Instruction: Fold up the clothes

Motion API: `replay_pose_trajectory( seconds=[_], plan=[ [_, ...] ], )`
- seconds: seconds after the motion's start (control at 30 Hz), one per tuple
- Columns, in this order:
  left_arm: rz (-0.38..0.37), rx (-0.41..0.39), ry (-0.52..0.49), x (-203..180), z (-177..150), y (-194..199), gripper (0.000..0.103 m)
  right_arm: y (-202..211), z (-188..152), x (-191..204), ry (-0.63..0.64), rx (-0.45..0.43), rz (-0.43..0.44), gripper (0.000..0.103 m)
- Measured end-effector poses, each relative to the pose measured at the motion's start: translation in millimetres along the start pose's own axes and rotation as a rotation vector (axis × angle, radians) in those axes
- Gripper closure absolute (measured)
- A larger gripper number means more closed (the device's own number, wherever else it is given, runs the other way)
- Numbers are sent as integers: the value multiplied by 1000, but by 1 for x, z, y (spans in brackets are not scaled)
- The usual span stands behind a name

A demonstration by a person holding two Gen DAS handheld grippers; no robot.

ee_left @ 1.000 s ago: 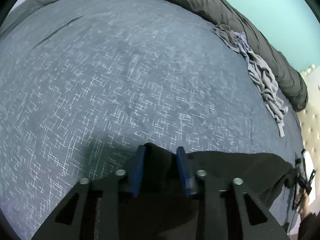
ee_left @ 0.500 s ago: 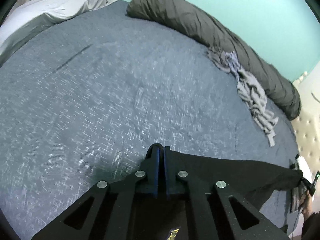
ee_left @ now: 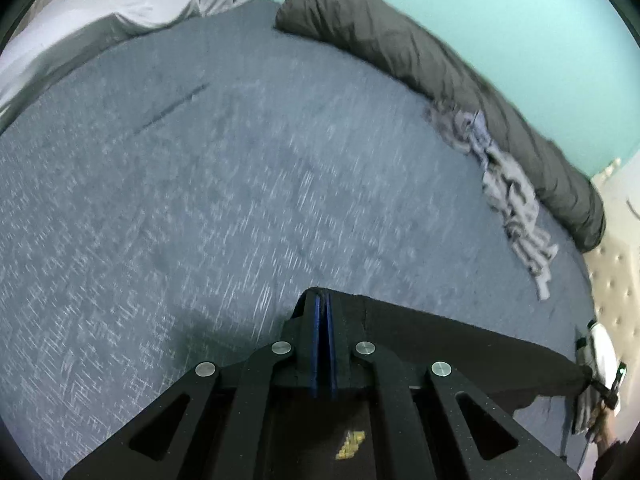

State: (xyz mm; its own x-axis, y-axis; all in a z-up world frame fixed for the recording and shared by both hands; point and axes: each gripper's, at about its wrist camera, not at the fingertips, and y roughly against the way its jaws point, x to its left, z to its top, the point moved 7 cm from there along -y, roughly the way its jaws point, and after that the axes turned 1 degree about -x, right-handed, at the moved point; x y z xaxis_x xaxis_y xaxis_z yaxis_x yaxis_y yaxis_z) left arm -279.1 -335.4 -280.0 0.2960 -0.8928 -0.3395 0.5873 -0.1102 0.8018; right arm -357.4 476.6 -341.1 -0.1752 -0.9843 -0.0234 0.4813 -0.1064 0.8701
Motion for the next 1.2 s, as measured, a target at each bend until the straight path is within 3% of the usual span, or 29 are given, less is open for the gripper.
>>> replay_pose_trajectory(
  seconds=[0.2, 0.33, 0.5, 0.6, 0.67, 0.8, 1.07, 1.1, 1.13, 1.17, 1.2],
  plan=[
    [36, 35, -3, 11, -15, -18, 99, -34, -26, -2, 25, 105, -30, 97],
    [49, 44, -24, 10, -18, -21, 99, -34, -38, -8, 18, 80, -20, 83],
    [57, 46, -44, 7, -21, -22, 99, -23, -56, -11, 10, 106, 27, 81],
    [59, 47, -45, 7, -21, -23, 99, 3, -50, -12, 29, 9, 30, 80],
    [60, 46, -41, 7, -21, -23, 99, 12, -39, -17, -8, -20, 59, 57],
    [63, 49, -40, 5, -23, -23, 99, 2, -15, -23, -73, -29, 64, 51],
    [65, 58, -48, 7, -24, -26, 99, -44, -4, -26, -114, 63, 37, 52],
    [66, 55, -52, 6, -23, -26, 99, -47, -5, -27, -114, 64, 34, 56],
    [68, 53, -57, 5, -23, -26, 99, -49, -5, -28, -117, 62, 37, 72],
    [69, 49, -58, 4, -22, -26, 99, -50, -5, -28, -121, 60, 41, 82],
    [70, 46, -59, 4, -21, -26, 99, -50, -5, -27, -123, 55, 48, 86]
  ],
)
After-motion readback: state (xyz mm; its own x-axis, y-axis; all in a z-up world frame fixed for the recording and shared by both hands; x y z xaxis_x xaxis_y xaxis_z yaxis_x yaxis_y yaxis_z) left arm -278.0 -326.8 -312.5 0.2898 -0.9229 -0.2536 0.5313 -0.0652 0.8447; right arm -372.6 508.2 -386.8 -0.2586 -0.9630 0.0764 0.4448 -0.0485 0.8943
